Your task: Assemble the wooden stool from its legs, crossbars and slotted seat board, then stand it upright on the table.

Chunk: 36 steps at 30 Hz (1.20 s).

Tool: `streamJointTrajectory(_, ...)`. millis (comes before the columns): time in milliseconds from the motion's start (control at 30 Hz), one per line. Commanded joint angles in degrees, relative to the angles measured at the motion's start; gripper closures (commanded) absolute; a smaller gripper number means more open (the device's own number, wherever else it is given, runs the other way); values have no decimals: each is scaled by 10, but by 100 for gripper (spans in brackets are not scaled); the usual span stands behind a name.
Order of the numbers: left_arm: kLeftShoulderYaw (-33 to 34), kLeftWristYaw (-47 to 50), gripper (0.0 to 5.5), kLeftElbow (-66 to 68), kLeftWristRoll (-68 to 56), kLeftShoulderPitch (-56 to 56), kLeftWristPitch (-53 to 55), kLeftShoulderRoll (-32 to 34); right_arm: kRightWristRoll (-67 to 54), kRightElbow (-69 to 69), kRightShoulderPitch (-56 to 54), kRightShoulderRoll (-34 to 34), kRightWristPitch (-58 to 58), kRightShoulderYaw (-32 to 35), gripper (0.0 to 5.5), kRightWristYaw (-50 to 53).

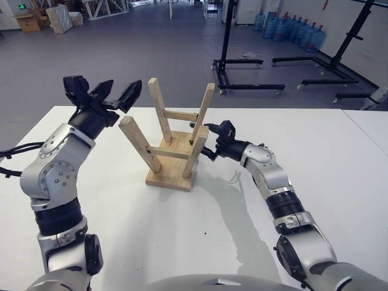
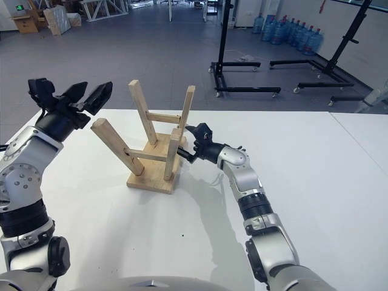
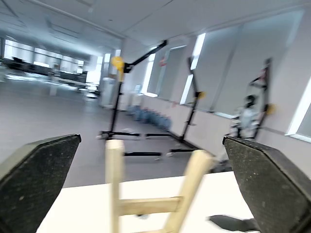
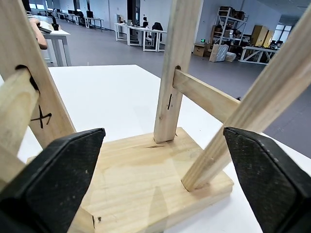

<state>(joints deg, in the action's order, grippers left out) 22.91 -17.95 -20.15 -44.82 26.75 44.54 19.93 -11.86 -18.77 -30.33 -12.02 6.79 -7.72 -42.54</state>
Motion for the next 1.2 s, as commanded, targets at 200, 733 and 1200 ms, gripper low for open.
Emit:
streamJointTrajectory(200,-47,41,10,14,18,15,-25,-18,-20,201,82,0,124,-61,101,-6)
streamJointTrajectory(733,-61,-44,10,151,84,152,-131,40,-87,331,-47,-64,232,36,101,3)
streamJointTrajectory(1200,75,-6,10,17,-40,22,10,153,-9,-108,-180,-169,15,154,101,58)
